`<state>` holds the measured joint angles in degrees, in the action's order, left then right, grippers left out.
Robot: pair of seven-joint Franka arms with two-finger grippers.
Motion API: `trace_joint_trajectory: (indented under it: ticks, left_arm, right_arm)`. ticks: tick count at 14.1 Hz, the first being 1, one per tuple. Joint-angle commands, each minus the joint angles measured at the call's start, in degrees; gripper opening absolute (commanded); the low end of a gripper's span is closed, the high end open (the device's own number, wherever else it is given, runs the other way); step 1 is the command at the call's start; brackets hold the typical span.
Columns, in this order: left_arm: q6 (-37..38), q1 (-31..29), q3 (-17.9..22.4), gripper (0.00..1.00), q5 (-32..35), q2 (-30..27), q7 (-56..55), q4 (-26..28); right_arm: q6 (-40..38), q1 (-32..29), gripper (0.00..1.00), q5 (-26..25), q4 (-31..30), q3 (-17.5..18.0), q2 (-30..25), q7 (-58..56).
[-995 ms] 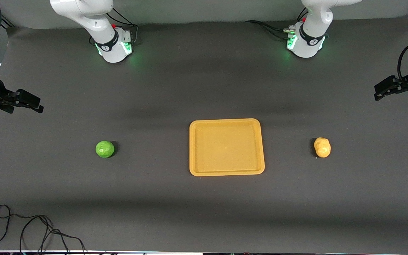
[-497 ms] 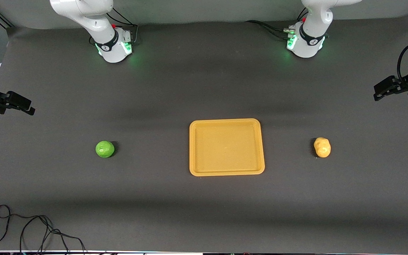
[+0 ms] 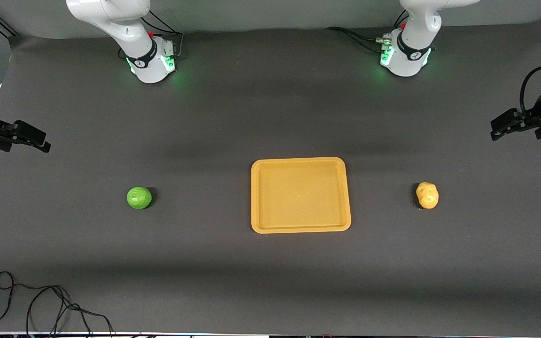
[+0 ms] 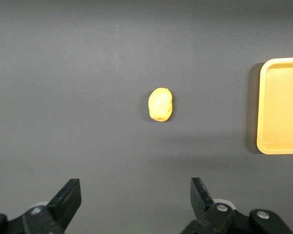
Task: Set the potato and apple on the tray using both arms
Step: 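Move the left gripper toward the yellow potato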
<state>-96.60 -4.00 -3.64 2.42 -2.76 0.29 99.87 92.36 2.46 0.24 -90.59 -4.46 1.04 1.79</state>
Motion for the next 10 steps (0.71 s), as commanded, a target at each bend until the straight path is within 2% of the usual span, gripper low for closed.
trace_joint_trajectory:
  ticks: [1, 4, 10]
  left_arm:
    - [-4.1, 0.92, 0.39, 1.0, -0.93, -0.06, -0.11, 3.39]
    - [-10.25, 0.83, 0.39, 1.0, -0.93, 2.05, -0.02, 7.34]
    - [-22.12, 1.01, 0.39, 1.0, -0.84, 11.44, 0.15, 11.92]
  right_arm:
    - [0.46, 0.44, 1.0, -0.41, 0.07, -0.11, 0.1, 1.02]
    - [0.46, 0.44, 1.0, -0.41, 0.33, -0.11, 0.01, 0.58]
    - [1.86, 0.18, 1.0, 1.7, 0.42, -0.2, 0.45, 0.24]
